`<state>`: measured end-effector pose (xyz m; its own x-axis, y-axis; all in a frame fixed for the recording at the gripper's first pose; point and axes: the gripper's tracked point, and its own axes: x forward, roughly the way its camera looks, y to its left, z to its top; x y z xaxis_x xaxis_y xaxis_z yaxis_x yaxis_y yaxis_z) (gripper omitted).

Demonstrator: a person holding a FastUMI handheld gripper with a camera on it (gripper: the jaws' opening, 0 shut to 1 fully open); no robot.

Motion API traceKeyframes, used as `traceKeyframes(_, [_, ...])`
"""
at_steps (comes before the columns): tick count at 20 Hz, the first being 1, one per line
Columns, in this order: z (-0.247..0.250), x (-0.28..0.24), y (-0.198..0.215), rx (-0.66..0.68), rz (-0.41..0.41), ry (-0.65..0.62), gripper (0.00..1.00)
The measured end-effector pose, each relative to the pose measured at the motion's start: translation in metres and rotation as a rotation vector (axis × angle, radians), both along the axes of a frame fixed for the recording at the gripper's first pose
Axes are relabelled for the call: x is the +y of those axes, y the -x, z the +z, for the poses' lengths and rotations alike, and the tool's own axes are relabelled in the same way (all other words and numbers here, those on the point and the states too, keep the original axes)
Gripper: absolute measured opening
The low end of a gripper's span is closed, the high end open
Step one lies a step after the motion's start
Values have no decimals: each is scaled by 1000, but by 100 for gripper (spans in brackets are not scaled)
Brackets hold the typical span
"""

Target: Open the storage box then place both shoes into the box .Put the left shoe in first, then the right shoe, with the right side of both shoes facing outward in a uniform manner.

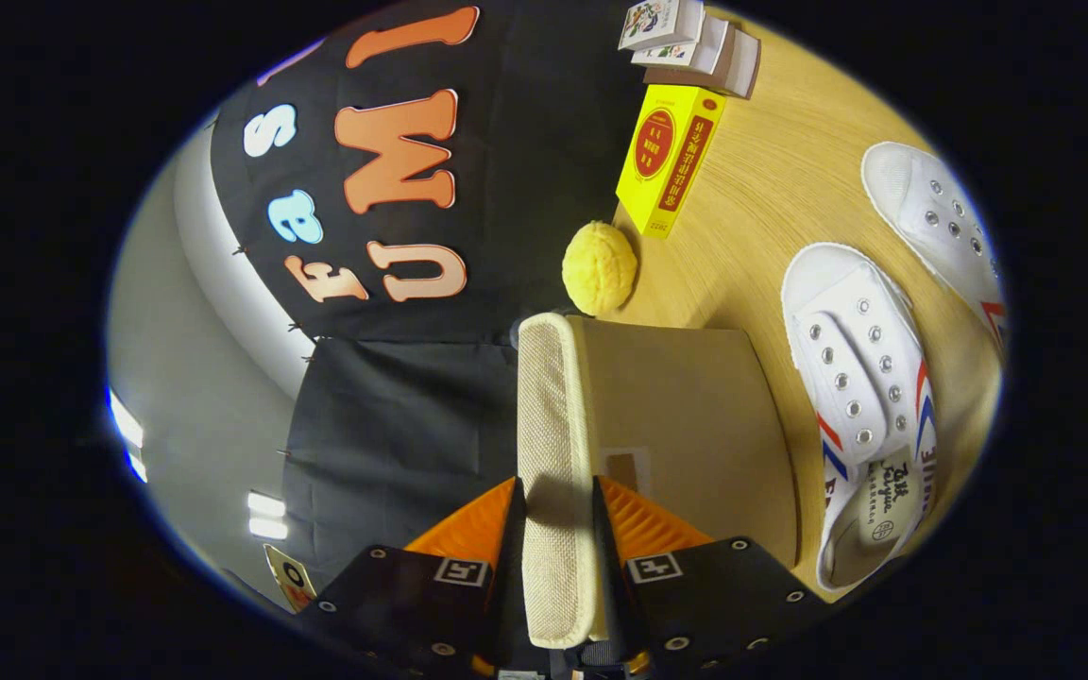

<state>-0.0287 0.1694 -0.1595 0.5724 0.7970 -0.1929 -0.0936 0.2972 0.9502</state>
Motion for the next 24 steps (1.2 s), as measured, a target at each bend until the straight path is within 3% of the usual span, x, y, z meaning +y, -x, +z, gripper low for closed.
traceKeyframes(1, [5,-2,0,-10,-6,16,27])
traceKeyframes(5, [37,3,3,-73,-8,65,1])
traceKeyframes(11, [72,34,10,-202,24,218,2])
traceKeyframes(24, [131,156,29,-329,99,234,3])
